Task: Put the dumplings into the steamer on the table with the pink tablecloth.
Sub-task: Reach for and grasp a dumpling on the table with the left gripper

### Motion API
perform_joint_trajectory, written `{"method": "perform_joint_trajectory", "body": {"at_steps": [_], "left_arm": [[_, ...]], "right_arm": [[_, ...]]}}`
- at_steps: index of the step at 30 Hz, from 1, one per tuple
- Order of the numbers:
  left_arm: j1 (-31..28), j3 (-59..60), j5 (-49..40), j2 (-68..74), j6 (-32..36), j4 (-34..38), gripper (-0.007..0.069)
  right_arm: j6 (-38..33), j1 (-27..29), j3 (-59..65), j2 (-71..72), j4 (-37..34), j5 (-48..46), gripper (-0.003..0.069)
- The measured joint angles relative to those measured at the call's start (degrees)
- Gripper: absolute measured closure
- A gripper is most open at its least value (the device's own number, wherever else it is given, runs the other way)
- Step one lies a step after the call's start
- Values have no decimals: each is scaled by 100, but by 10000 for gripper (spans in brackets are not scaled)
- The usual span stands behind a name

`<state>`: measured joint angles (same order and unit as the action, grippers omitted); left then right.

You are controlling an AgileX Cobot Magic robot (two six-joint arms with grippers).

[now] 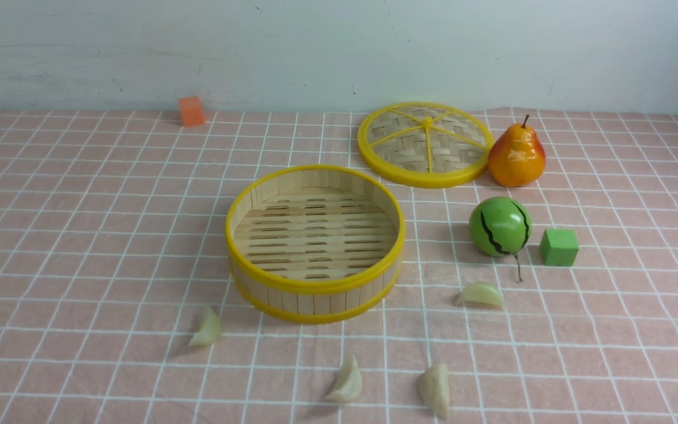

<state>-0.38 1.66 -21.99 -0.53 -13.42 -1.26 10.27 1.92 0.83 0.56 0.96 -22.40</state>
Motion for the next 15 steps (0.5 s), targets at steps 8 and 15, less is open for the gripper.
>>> {"method": "perform_joint_trajectory", "body": {"at_steps": [8,15], "left_arm": [[486,0,0,0,0,0,386],[521,0,0,0,0,0,386]], "right_arm": [[0,0,0,0,0,0,420],[0,0,0,0,-9,0,420]]}}
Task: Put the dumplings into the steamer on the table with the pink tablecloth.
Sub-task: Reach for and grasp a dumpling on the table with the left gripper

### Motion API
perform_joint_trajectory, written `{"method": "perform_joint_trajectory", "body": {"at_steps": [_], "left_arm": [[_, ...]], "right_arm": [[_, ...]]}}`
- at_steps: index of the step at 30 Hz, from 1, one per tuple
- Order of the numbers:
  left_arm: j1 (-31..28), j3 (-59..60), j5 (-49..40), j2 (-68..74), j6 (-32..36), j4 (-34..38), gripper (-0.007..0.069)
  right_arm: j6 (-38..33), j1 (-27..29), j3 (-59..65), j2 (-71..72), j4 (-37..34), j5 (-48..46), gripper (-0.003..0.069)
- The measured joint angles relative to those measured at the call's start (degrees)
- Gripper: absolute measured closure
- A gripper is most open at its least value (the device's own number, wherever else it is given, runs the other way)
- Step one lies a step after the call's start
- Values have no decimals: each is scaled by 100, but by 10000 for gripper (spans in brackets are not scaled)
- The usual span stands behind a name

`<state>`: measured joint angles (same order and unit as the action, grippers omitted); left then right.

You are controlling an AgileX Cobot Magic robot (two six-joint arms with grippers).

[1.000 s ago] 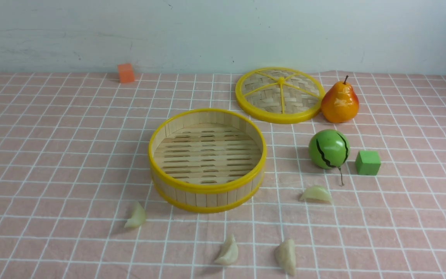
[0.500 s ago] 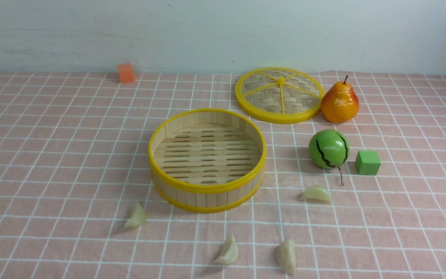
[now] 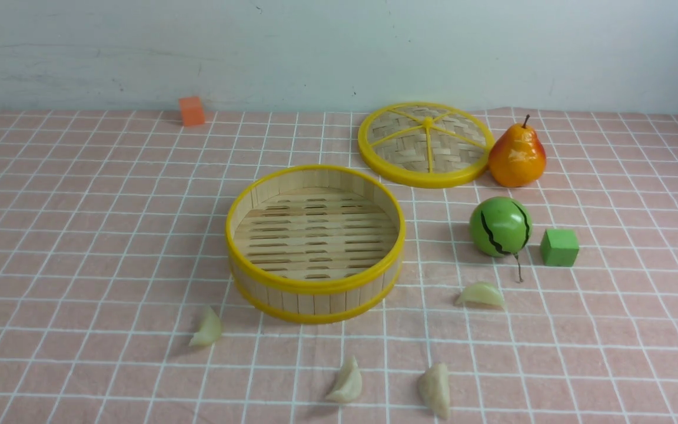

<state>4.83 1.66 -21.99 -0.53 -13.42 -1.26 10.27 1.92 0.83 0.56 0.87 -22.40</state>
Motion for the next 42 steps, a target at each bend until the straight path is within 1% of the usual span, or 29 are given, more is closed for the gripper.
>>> {"method": "perform_joint_trajectory", "body": {"at_steps": [5,14,22,31,33,34,35,37,39,40,41,42], "left_arm": [[0,0,0,0,0,0,386],[0,0,0,0,0,0,386],[0,0,0,0,0,0,386],[0,0,132,0,-24,10,386],[0,0,413,0,-303,420,386],[0,0,558,0,-563,793,386],[0,0,588,0,-628,883,386],[0,0,877,0,-1595,2250,386],[0,0,989,0,-2345,3334,386],[0,0,1004,0,-2487,3652,386],[0,0,1056,0,-2970,4406,386],[0,0,1060,0,-2970,4469,386]], "right_arm": [[26,0,0,0,-175,0,420],[28,0,0,0,-268,0,420],[28,0,0,0,-644,0,420],[32,0,0,0,-677,-2,420],[32,0,0,0,-699,-2,420],[32,0,0,0,-747,-2,420],[32,0,0,0,-764,-2,420],[149,0,0,0,-1115,-7,420],[414,0,0,0,-1743,-33,420],[539,0,0,0,-1901,-43,420],[920,0,5,0,-2715,-96,420],[1022,0,11,0,-2811,-97,420]]}}
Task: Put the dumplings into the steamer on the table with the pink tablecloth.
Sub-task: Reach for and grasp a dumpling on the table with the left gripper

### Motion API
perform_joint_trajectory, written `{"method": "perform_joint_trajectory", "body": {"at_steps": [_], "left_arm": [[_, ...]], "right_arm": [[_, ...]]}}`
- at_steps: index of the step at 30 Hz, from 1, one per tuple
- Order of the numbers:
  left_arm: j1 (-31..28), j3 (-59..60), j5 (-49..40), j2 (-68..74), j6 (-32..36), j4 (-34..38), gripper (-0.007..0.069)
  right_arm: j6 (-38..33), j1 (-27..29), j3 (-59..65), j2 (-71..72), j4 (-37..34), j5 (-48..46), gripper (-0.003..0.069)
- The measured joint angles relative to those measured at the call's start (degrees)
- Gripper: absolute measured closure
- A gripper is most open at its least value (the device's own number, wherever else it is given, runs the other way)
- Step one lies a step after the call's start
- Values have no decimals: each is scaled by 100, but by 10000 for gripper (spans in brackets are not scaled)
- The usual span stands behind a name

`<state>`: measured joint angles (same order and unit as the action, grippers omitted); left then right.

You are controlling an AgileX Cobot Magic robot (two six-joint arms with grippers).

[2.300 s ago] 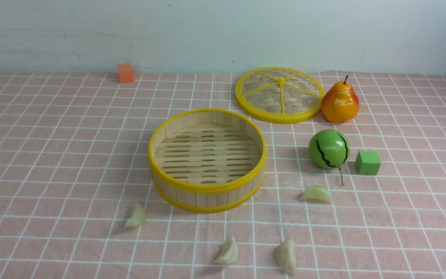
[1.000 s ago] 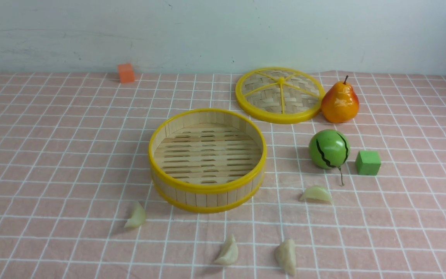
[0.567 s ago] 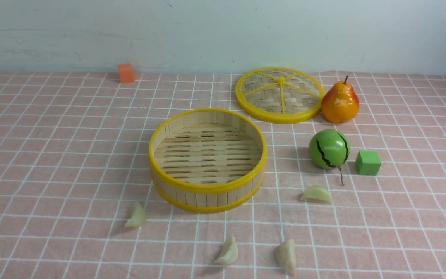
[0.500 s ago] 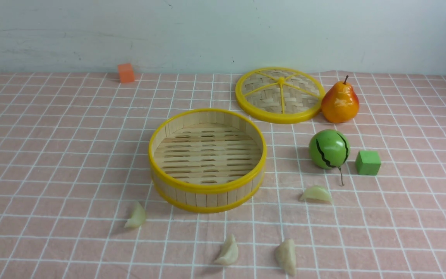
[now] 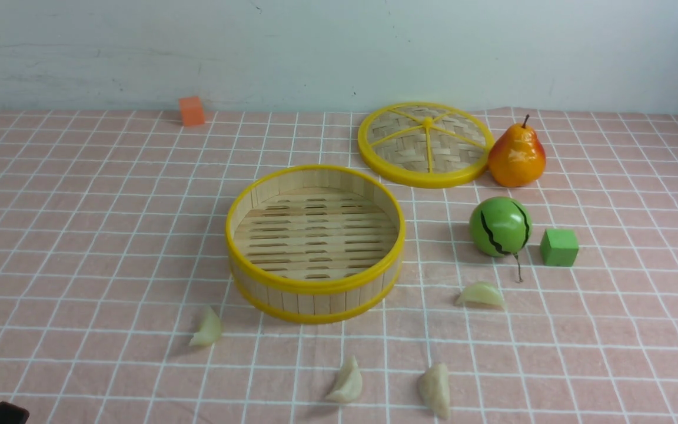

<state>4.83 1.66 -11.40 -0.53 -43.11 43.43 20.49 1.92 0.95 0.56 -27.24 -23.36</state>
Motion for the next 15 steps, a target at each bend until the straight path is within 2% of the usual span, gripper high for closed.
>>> {"method": "perform_joint_trajectory", "body": {"at_steps": [2,5,10,15], "left_arm": [[0,0,32,0,-206,430,386],[0,0,39,0,-288,576,386],[0,0,33,0,-243,601,386],[0,-181,2,0,960,595,386]], "right_arm": [[532,0,36,0,-1089,-27,420],[792,0,44,0,-1834,-44,420],[584,0,44,0,-1766,-49,420],[5,0,44,0,-1611,-99,420]]}}
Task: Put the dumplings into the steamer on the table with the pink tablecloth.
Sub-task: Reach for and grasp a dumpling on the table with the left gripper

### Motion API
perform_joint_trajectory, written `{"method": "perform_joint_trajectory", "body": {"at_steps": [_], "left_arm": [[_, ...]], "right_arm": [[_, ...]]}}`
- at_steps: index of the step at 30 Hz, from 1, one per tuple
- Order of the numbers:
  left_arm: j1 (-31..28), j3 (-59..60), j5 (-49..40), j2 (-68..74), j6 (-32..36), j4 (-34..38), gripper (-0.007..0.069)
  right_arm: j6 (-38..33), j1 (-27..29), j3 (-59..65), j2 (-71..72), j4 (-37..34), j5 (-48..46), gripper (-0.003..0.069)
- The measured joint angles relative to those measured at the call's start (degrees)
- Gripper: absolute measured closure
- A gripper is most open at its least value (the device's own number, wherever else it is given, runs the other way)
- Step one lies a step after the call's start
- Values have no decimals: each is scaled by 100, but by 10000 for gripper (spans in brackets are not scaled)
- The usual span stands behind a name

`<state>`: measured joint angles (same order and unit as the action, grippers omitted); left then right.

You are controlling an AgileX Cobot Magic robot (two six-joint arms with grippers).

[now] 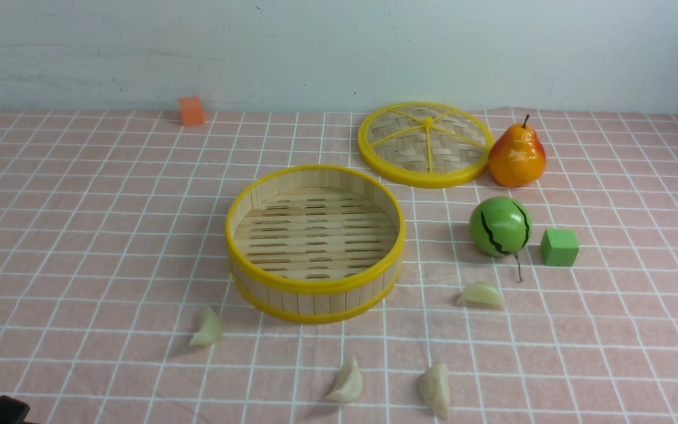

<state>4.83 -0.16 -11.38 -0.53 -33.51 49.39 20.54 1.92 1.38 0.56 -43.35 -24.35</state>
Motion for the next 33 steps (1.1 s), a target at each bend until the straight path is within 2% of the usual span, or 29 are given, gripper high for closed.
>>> {"method": "perform_joint_trajectory", "body": {"at_steps": [2,3,4,5,7,9,11,12,14,15,16,17,19,20,22,24,27,29,31,33], "left_arm": [[0,-295,-35,0,734,-52,390],[0,-335,-35,0,814,-61,391],[0,-682,-155,95,1543,-214,404],[0,-779,-176,123,1621,-240,410],[0,-1462,-626,746,2515,-735,459],[0,-1986,-1094,1363,2894,-1298,499],[0,-2479,-1612,2047,3051,-1796,549],[0,-2731,-1863,2359,3078,-2042,571],[0,-3487,-2737,3313,3135,-2665,631],[0,-3610,-2822,3392,3134,-2710,638],[12,-4019,-3389,4029,3164,-2989,638],[53,-4322,-3902,4411,3169,-3209,638],[129,-4536,-4183,4773,3169,-3323,638],[380,-4868,-4450,5456,3169,-3486,638],[514,-4971,-4475,5717,3169,-3592,638],[1011,-5255,-4419,6579,3043,-3943,638],[1299,-5518,-4413,7190,2690,-4318,625],[1566,-5874,-4538,7959,2323,-4643,556],[1659,-6111,-4597,8418,2133,-4792,494],[1683,-6344,-4587,8837,1974,-4879,388]], "right_arm": [[-399,0,0,0,-20,-18,420],[-399,0,0,0,-20,-24,420],[-850,0,-22,0,-131,-32,420],[-850,0,-30,0,-131,-32,420],[-1357,0,-236,0,-177,22,426],[-1682,0,-494,-104,-177,151,451],[-2054,0,-834,-413,-152,272,518],[-2209,0,-1014,-612,-117,277,545],[-2752,0,-1584,-1283,52,210,648],[-2857,0,-1702,-1421,91,195,654],[-3279,0,-2199,-1999,262,-63,676],[-3593,0,-2588,-2456,396,-343,678],[-3841,0,-2915,-2850,510,-651,678],[-4235,0,-3463,-3564,662,-1301,678],[-4374,0,-3716,-3876,693,-1589,678],[-4599,-229,-4097,-4863,721,-2267,676],[-4674,-622,-4178,-5421,736,-2453,671],[-4706,-1388,-4188,-5921,962,-2545,669],[-4706,-1837,-4195,-6109,1187,-2621,666],[-4650,-2346,-4195,-6286,1471,-2714,665]]}}
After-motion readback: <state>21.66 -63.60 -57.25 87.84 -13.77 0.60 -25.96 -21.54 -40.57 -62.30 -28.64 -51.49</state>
